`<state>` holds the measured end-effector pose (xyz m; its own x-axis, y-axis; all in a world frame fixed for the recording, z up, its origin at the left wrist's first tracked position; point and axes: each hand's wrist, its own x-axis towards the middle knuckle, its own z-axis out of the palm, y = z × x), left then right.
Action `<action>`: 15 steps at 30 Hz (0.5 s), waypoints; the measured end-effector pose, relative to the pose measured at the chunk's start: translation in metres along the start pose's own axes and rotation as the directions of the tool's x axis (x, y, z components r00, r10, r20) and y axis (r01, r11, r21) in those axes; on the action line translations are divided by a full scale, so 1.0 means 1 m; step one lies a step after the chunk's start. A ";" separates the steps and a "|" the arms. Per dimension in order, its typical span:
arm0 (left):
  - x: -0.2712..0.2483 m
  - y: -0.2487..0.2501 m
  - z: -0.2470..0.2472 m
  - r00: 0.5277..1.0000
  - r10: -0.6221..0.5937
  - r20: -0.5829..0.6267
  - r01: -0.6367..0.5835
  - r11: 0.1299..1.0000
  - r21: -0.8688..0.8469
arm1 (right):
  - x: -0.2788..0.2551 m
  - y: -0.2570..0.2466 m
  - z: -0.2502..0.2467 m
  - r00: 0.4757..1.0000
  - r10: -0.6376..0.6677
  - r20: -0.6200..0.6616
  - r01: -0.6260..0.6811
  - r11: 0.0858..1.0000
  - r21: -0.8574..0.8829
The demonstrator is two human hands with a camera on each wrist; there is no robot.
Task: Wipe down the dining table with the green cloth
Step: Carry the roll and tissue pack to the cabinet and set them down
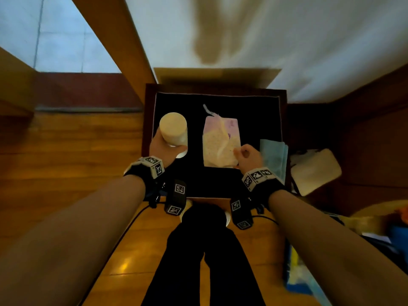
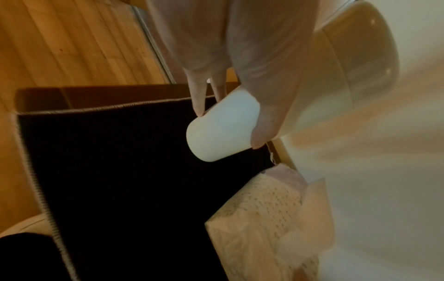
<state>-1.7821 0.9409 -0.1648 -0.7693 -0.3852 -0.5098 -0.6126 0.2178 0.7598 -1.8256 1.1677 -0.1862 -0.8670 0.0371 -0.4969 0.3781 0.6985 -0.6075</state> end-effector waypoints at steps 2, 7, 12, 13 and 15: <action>0.016 -0.012 0.016 1.000 0.016 -0.007 -0.016 1.000 -0.022 | 0.017 0.015 0.014 1.000 0.008 -0.002 -0.008 1.000 0.007; 0.036 -0.033 0.044 0.998 0.015 -0.062 -0.018 0.999 -0.047 | 0.038 0.042 0.036 0.999 0.051 -0.018 -0.051 0.998 0.035; 0.039 -0.045 0.053 0.998 -0.004 -0.064 -0.003 0.994 -0.105 | 0.041 0.050 0.040 0.997 0.076 0.007 -0.076 0.997 0.022; 0.038 -0.046 0.053 0.998 -0.010 -0.063 0.003 0.993 -0.117 | 0.043 0.052 0.040 0.996 0.088 0.016 -0.088 0.996 0.033; 0.035 -0.048 0.053 0.998 -0.019 -0.061 0.012 0.994 -0.110 | 0.042 0.052 0.040 0.991 0.126 0.052 -0.130 0.989 0.074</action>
<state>-1.7890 0.9641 -0.2406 -0.7449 -0.4435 -0.4984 -0.5980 0.1128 0.7935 -1.8295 1.1771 -0.2636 -0.7942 0.0874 -0.6013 0.5105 0.6328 -0.5822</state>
